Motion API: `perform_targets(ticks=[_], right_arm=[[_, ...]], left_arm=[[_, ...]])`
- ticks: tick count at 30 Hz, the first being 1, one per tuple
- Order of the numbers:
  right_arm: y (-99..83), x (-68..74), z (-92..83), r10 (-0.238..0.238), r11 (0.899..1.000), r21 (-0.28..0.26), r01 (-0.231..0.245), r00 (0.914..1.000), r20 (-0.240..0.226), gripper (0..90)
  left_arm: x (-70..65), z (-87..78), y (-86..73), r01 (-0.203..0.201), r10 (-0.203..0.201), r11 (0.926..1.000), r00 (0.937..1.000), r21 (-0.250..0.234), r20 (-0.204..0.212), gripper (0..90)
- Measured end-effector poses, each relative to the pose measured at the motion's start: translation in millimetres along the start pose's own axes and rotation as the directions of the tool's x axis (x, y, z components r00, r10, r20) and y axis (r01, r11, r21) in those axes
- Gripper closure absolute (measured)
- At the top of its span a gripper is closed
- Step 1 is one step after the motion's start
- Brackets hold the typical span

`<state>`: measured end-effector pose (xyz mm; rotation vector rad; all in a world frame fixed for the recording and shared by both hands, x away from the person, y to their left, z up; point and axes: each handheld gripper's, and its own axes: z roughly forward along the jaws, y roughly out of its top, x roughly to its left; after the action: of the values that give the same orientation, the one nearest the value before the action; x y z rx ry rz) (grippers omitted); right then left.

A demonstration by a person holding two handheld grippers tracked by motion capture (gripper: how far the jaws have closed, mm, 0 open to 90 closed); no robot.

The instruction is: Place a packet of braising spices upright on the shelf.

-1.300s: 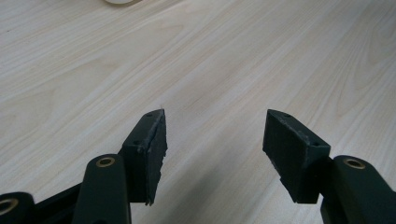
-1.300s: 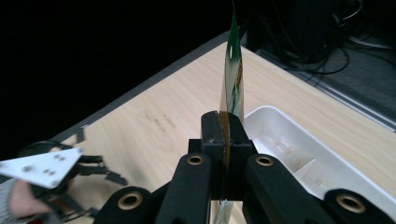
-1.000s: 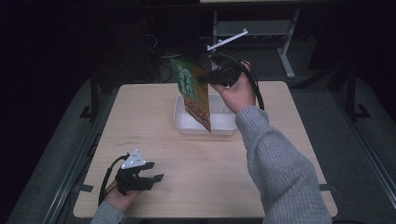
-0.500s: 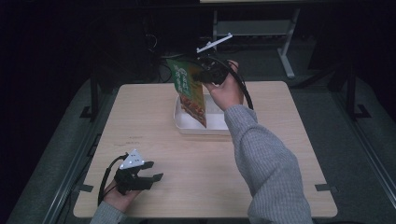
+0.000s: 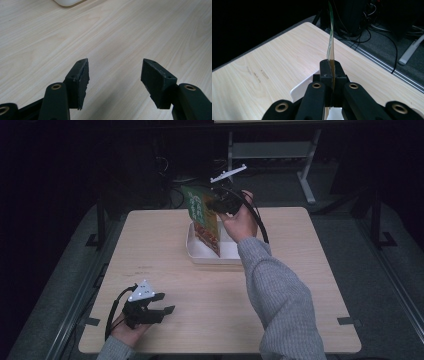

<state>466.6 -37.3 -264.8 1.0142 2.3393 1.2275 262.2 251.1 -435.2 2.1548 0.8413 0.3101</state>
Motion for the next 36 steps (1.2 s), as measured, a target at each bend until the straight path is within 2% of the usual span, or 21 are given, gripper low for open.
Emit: perform_targets(ticks=[11,19,34,36], right_arm=[[-12.4,-0.2,9.1,0.014,1.000,-0.003,-0.014,0.9997,-0.018,90.0],[-21.1,-0.2,9.5,0.045,0.999,-0.001,-0.045,0.9964,-0.072,89.6],[-25.1,0.8,1.4,0.041,0.999,0.032,-0.039,0.9965,-0.073,89.5],[-26.2,-1.2,0.3,0.057,0.998,0.033,-0.054,0.9955,-0.076,89.5]], left_arm=[[0.0,0.2,0.0,-0.001,0.001,1.0000,1.0000,0.001,0.002,39.1],[-0.5,0.9,0.3,-0.002,0.002,1.0000,1.0000,0.004,0.002,39.1],[-0.7,1.2,0.4,-0.005,0.005,1.0000,1.0000,0.007,0.002,39.1],[-0.8,1.5,0.3,-0.003,0.003,1.0000,1.0000,0.006,0.003,39.1]])
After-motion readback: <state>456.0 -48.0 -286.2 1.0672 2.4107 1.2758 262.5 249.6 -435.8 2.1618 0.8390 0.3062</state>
